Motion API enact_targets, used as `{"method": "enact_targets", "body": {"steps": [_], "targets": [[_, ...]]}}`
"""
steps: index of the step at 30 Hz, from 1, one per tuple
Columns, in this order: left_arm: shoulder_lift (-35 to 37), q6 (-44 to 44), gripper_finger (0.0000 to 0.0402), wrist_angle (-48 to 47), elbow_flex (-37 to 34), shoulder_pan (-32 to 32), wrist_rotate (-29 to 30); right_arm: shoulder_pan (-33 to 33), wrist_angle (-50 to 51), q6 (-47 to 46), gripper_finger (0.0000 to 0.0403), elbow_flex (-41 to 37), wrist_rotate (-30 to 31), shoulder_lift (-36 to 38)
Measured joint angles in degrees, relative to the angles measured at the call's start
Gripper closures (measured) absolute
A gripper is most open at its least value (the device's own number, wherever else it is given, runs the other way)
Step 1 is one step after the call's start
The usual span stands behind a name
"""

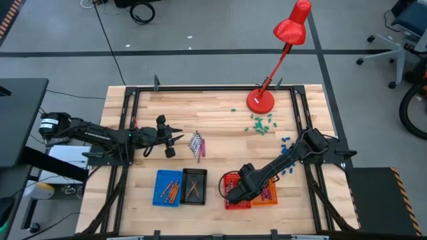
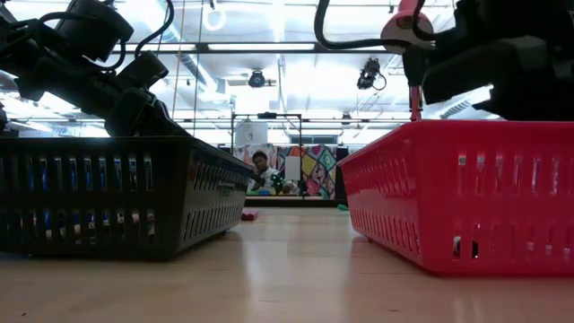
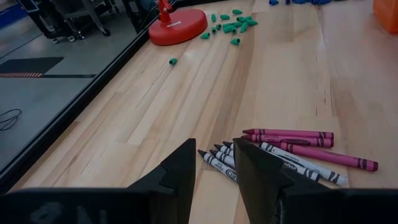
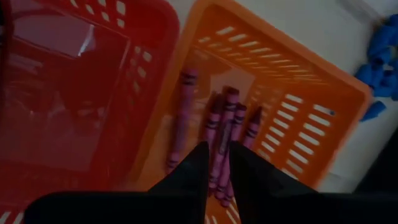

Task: Sort crayons
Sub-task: Put the violet crayon into the orange basket

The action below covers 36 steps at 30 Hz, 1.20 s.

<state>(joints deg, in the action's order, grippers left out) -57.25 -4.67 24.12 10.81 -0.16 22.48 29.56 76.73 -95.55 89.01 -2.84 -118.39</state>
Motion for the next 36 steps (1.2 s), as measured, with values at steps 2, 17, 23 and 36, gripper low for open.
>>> {"method": "enact_targets", "body": {"steps": [2,17,23,36], "targets": [[0.0,0.0,0.0283,0.0,0.0,0.0,0.0,-0.1,1.5,0.3,0.0334,0.9,-0.5,0.3],[0.0,0.0,0.0283,0.0,0.0,0.0,0.0,-7.0,1.6,8.1,0.0329,4.7,18.2,5.1],[0.0,0.0,0.0283,0.0,0.0,0.0,0.0,-11.8,-9.1,19.8,0.0312,4.7,25.2,5.1],[0.0,0.0,0.0283,-0.5,0.0,0.0,0.0,-20.8,-33.2,40.7,0.0253,4.6,29.1,-2.9]]}}
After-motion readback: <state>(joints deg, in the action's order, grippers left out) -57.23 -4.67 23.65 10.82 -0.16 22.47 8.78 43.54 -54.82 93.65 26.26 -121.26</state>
